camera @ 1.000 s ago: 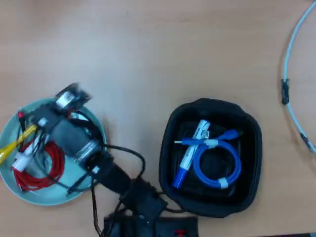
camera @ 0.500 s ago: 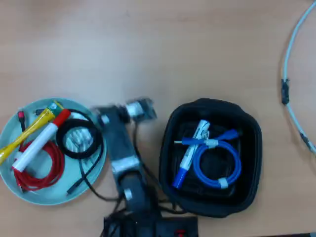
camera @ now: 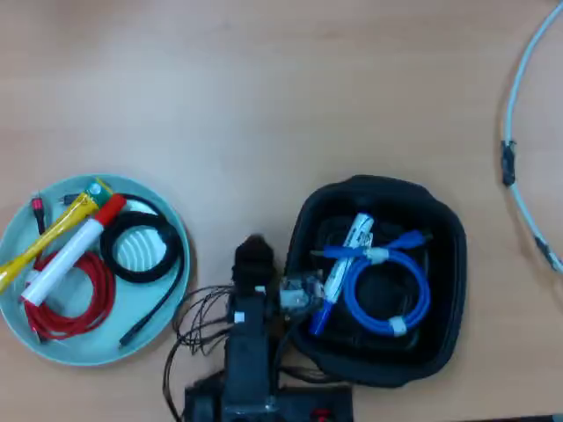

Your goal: Pick up the red pen and put it in the green bowl

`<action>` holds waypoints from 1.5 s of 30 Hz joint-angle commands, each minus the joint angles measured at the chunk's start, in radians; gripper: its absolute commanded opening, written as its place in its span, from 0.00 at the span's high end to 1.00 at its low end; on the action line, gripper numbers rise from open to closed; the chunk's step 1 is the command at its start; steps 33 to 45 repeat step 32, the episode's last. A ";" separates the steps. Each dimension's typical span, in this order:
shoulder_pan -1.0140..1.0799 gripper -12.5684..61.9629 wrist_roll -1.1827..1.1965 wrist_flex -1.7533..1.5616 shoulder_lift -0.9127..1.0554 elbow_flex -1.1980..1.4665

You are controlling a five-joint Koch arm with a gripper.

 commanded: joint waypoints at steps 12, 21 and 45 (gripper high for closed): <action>0.130 0.47 -0.094 -0.497 0.094 0.359; 0.126 0.47 -0.092 -0.497 0.094 0.359; 0.126 0.47 -0.091 -0.495 0.094 0.359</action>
